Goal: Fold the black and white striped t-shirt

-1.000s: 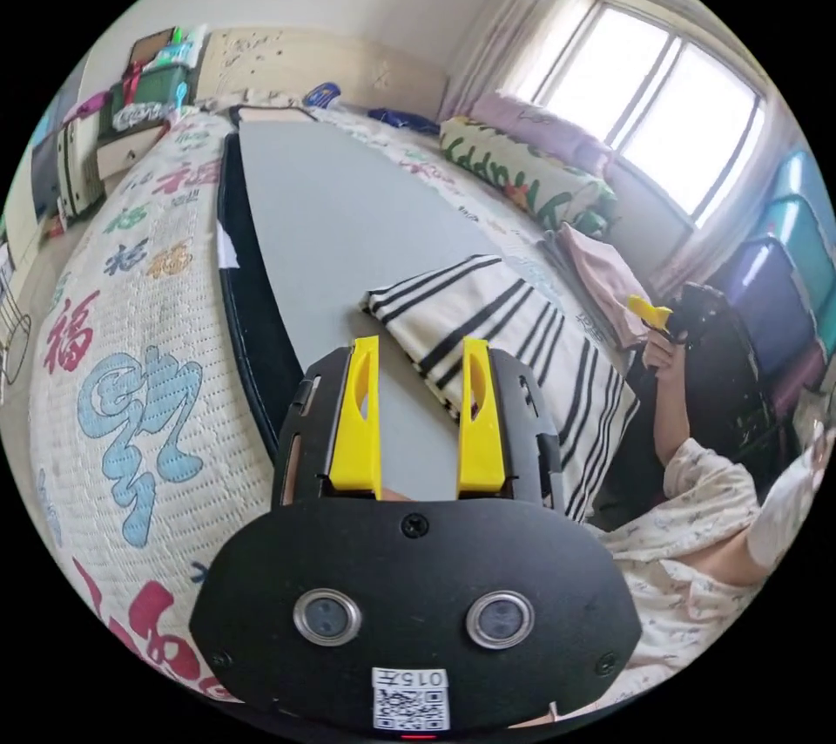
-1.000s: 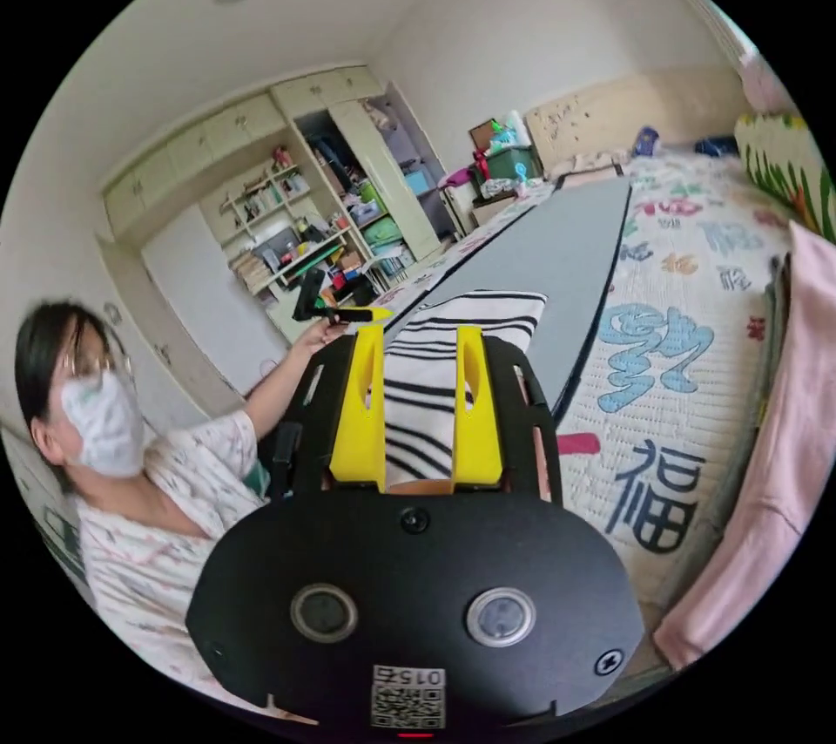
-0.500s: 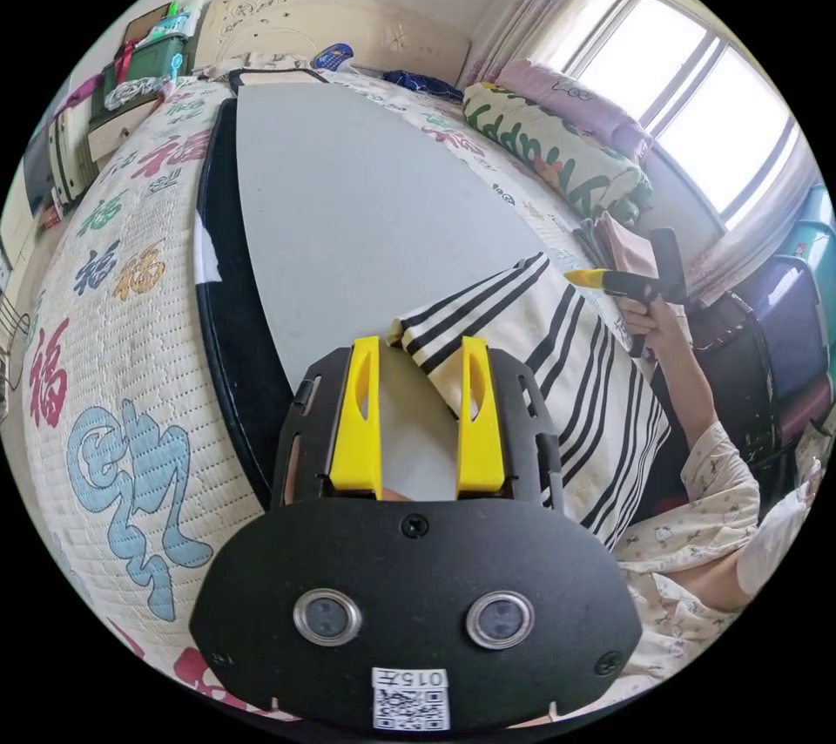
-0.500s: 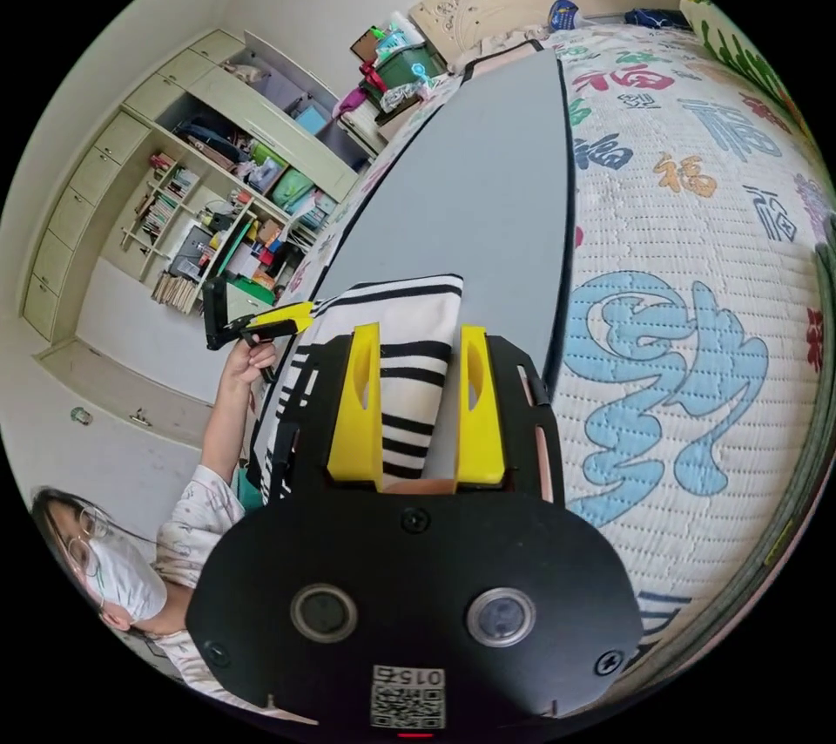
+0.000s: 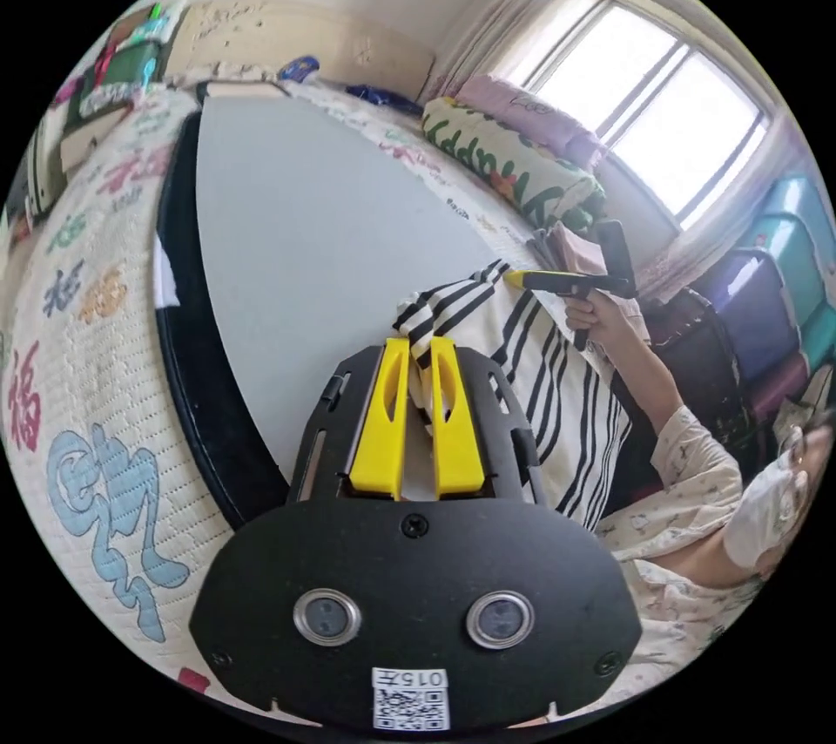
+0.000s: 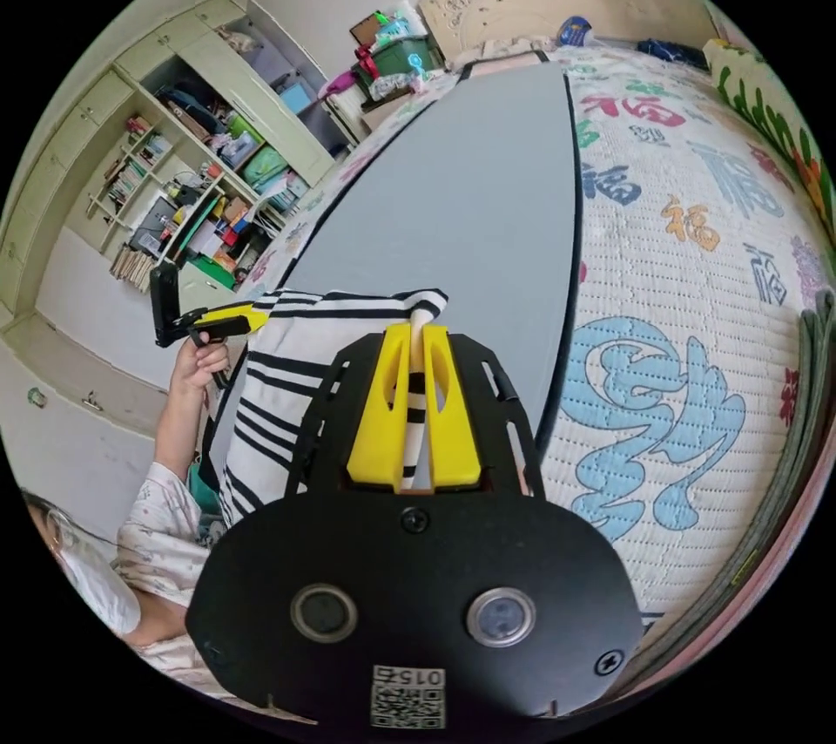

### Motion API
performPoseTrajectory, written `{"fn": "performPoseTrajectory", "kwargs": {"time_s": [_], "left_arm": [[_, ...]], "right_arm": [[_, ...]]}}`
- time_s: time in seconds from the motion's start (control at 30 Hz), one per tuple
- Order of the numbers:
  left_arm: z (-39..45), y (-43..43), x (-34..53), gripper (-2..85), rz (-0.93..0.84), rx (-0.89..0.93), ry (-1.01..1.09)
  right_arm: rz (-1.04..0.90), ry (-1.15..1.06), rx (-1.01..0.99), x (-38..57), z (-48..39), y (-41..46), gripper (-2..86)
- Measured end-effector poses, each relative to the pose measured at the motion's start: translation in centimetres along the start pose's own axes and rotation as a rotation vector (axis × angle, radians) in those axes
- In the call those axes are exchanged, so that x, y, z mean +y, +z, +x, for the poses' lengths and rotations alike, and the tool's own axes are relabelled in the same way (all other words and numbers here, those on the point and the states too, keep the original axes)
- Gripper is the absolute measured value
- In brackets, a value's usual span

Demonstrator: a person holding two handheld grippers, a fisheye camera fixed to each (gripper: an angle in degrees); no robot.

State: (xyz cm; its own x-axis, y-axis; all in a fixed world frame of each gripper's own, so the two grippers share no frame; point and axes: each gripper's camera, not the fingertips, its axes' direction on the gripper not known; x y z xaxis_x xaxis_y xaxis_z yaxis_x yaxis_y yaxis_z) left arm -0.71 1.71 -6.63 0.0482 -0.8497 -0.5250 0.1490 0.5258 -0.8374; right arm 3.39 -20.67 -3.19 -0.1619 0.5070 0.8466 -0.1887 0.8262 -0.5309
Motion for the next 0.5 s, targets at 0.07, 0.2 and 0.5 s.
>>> {"fn": "performPoseTrajectory", "kwargs": {"time_s": [0.07, 0.2, 0.5], "left_arm": [[2.8, -2.2, 2.4, 3.6, 0.064, -0.005, 0.062], [10.4, -7.2, 8.3, 2.8, 0.215, -0.052, 0.216], [23.9, -10.6, 19.7, 1.9, 0.472, 0.051, 0.469]], "right_arm": [[0.068, -0.046, 0.040, 2.6, -3.5, -1.8, 2.5], [0.272, -0.214, 0.174, 10.5, -13.2, -8.8, 2.1], [0.680, -0.387, 0.464, 32.6, -27.5, -26.0, 0.5]]}}
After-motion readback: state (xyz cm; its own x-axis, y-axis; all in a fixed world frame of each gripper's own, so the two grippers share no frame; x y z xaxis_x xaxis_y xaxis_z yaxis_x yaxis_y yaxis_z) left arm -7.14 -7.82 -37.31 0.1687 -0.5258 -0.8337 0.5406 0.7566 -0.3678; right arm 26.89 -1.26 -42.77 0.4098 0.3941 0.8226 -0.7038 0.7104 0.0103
